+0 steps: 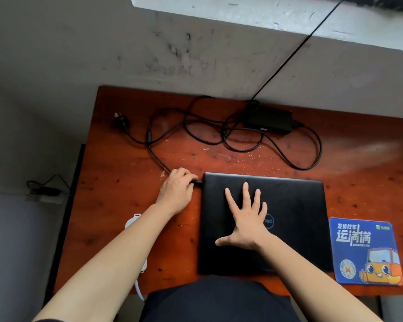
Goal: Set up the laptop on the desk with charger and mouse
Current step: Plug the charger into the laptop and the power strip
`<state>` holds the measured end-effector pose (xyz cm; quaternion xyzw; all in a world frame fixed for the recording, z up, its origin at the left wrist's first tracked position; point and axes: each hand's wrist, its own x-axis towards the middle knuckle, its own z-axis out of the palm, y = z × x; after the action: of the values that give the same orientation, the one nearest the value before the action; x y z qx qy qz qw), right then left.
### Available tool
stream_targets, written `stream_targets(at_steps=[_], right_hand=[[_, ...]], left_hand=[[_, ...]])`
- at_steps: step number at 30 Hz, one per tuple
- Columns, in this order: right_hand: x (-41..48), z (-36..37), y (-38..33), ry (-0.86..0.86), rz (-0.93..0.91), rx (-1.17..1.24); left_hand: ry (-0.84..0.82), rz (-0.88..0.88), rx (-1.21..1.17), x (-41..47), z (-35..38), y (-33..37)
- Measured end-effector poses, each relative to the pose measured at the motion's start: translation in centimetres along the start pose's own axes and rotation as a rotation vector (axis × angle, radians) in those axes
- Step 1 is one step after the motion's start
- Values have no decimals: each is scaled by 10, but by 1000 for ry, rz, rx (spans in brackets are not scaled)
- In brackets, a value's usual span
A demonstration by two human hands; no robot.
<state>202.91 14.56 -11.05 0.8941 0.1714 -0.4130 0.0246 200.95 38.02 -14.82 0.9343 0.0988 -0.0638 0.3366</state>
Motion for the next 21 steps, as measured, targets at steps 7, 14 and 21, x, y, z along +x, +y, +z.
stream_targets(at_steps=[7, 14, 21], right_hand=[[18, -27, -22, 95, -236, -157], [61, -45, -83, 242, -296, -68], [65, -27, -67, 259, -365, -198]], left_hand=[[57, -33, 152, -14, -43, -35], [109, -158, 367, 10, -96, -72], [-71, -166, 699, 59, -116, -94]])
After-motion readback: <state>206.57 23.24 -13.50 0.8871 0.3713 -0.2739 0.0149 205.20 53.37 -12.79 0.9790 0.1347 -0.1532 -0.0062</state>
